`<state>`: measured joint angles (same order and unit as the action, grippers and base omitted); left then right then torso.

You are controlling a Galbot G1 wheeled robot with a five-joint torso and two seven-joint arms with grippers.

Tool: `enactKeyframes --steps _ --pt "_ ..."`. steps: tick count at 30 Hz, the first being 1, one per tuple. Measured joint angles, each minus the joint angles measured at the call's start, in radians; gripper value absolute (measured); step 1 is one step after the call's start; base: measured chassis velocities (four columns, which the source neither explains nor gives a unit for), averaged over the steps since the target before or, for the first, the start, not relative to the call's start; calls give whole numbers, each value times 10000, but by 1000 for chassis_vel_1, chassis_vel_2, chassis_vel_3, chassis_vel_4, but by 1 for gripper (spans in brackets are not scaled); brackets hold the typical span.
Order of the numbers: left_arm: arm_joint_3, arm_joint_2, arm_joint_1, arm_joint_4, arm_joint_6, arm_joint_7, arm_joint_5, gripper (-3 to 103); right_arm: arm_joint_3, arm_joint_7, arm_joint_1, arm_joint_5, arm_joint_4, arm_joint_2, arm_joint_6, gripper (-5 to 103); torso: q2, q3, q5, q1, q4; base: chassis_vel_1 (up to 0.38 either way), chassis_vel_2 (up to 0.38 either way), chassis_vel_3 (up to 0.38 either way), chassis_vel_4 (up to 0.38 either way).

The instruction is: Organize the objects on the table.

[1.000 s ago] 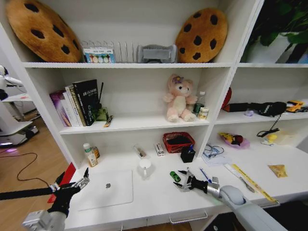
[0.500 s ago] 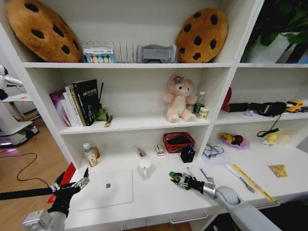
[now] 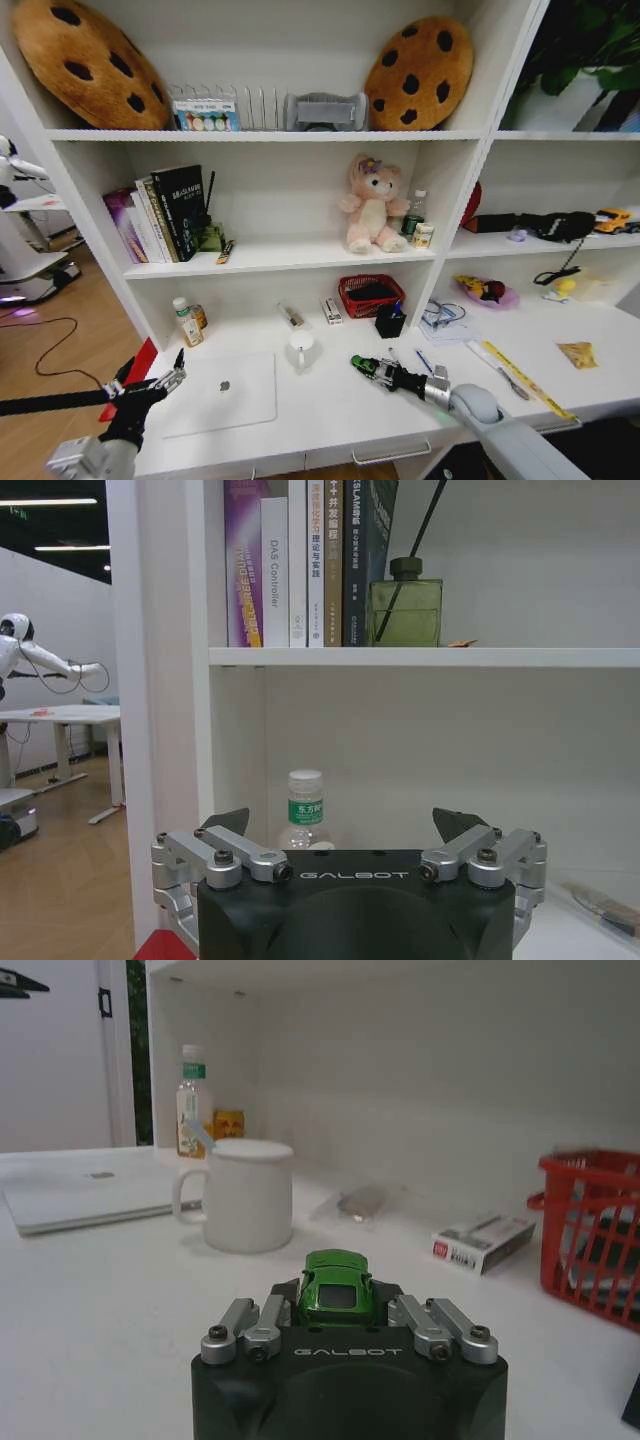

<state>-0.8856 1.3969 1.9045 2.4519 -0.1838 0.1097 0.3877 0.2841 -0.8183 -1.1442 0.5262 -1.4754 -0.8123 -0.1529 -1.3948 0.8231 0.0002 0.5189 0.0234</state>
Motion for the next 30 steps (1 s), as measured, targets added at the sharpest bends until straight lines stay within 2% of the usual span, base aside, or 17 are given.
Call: enactKeyframes --steps 3,4,6,7,8,9,10,12,14,16,17,18,21,22,23,26,30 --pt "-1 0 1 -1 0 1 0 100 291 -10 26 374 -707 285 1 36 0 0 -1 -1 -1 0 0 0 0" --pt "-1 -1 1 0 0 1 0 100 341 -8 119 552 -1023 422 52 36 1 1 12 0 9 0 0 0 0" --pt "0 -1 -1 1 0 -6 0 100 406 27 269 763 -1317 570 104 36 1 0 13 0 7 0 0 0 0" --pt "-1 -1 1 -2 1 -1 0 100 462 201 851 1508 -2063 1095 348 36 -1 -1 -10 -2 4 0 0 0 0" --pt "-1 -1 1 -2 1 -1 0 100 462 201 851 1508 -2063 1095 348 36 -1 -1 -10 -2 4 0 0 0 0" --pt "-1 0 0 0 2 -7 0 100 306 367 1448 2193 -2500 1429 612 36 0 0 0 -1 -5 0 0 0 0" --pt "-1 -1 0 -1 2 -1 0 100 -36 563 2207 3003 -2835 1713 994 36 0 0 -2 -2 1 0 0 0 0" --pt "-1 -1 0 -2 2 -1 0 100 -292 641 2691 3373 -2946 1810 1169 36 0 -1 -7 -2 3 0 0 0 0" --pt "0 -2 0 0 2 -5 0 100 -1635 832 4825 4243 -2887 1908 1706 36 0 0 3 -1 -1 0 0 0 0" --pt "-2 0 0 -1 2 1 0 100 -2856 922 6559 4529 -2374 1697 1986 36 0 0 -6 -2 -2 0 0 0 0" --pt "-2 0 0 -1 2 1 0 100 -2856 922 6559 4529 -2374 1697 1986 36 0 0 -6 -2 -2 0 0 0 0" --pt "-1 -1 0 -1 2 0 0 100 -3863 951 7979 4694 -1824 1398 2198 36 1 2 2 0 -4 0 0 0 0" --pt "-1 0 0 -1 2 -3 0 100 -4358 951 8674 4786 -1509 1183 2306 36 1 2 -4 1 -5 0 0 0 0" --pt "0 0 0 -1 2 -4 0 100 -5102 820 9676 4830 -863 738 2530 36 0 0 -11 -1 -5 0 0 0 0" --pt "-1 0 0 -1 1 1 0 100 -5590 666 10258 4786 -329 380 2730 36 1 1 -2 0 -4 0 0 0 0" --pt "-1 0 0 -1 1 -1 0 100 -6588 385 11443 4737 728 -297 2997 36 3 1 -3 0 -1 0 0 0 0" --pt "0 0 0 -1 0 1 0 100 -7138 245 12129 4730 1277 -598 3069 36 3 1 -4 0 0 0 0 0 0"
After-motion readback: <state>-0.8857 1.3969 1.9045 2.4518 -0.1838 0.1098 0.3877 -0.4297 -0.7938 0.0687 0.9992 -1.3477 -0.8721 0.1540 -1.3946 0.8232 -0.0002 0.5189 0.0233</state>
